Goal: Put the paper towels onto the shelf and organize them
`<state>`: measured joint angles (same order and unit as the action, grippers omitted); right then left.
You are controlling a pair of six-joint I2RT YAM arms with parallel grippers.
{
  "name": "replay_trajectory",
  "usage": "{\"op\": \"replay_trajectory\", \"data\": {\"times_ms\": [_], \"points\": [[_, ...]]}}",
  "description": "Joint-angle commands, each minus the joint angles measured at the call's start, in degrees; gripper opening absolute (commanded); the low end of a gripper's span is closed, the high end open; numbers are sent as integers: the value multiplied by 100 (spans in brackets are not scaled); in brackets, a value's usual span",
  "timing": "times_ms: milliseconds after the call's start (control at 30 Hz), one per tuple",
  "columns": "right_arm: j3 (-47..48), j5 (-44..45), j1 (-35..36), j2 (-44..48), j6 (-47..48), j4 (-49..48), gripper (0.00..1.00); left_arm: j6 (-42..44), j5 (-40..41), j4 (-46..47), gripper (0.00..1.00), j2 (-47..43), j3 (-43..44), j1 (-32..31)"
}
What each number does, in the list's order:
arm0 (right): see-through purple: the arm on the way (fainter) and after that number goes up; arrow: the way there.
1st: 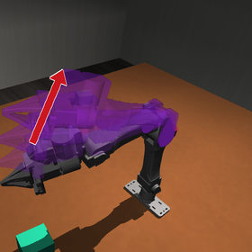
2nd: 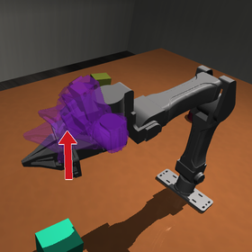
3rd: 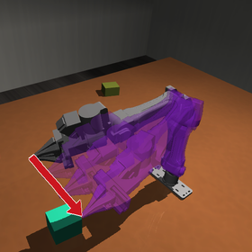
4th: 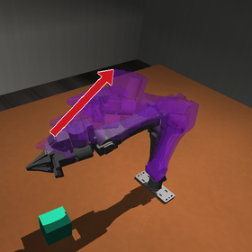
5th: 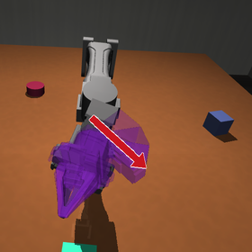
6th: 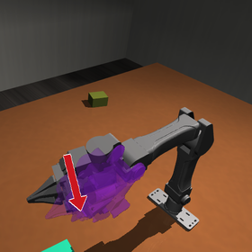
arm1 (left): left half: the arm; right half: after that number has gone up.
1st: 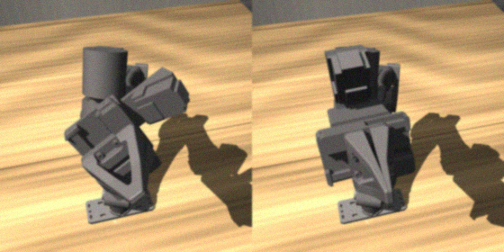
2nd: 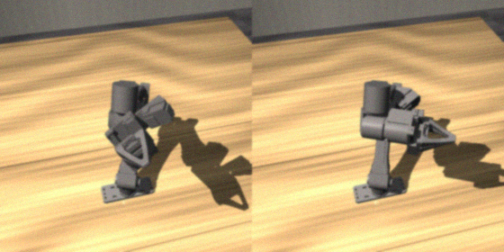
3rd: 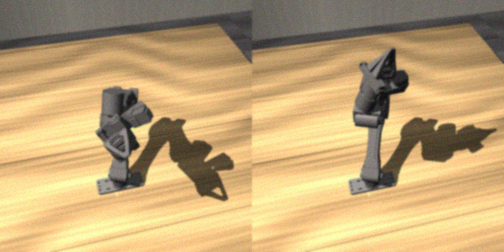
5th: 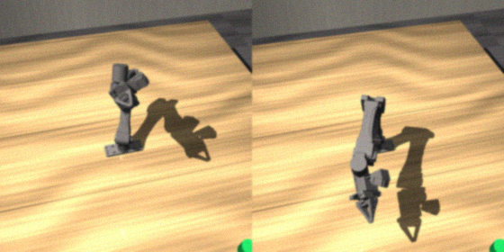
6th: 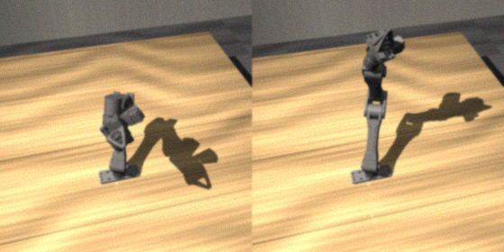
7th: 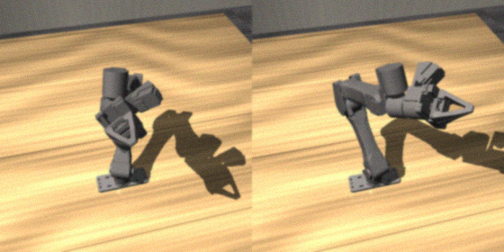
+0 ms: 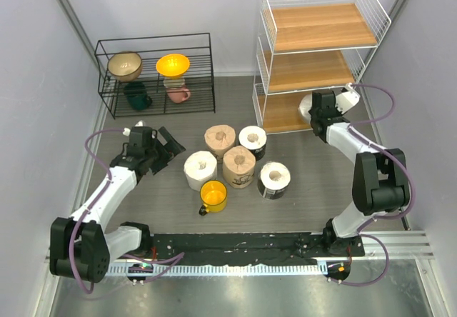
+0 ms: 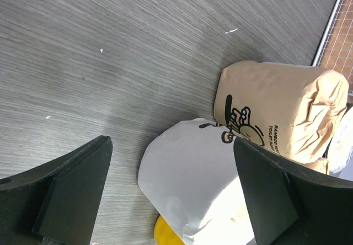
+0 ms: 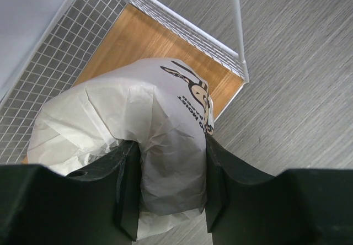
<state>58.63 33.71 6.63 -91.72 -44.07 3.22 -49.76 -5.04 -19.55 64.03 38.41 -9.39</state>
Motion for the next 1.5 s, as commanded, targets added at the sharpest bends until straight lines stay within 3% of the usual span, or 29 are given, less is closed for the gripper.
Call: {"op": "replay_trajectory", "data": {"times_ms": [0, 333, 467, 600, 667, 1267, 1467], "points": [[271, 329, -22, -213, -101, -674, 45, -43, -182, 180, 97, 31, 26, -28], [377, 294, -22, -487, -163, -876, 48, -25, -129, 127, 97, -4, 17, -19], [368, 311, -31, -443, -128, -867, 57, -25, -129, 127, 97, -13, 8, -19], [281, 294, -30, -338, -66, -902, 72, -17, -138, 127, 97, 4, 0, -37], [254, 294, -22, -268, -66, -929, 74, -17, -129, 127, 96, 4, -1, -37], [-536, 39, -31, 1550, 144, -876, 78, 19, -50, 118, 96, 4, 8, -81], [-686, -304, -22, 1649, 505, -788, 79, 19, -67, 127, 97, 22, 17, -90]]}}
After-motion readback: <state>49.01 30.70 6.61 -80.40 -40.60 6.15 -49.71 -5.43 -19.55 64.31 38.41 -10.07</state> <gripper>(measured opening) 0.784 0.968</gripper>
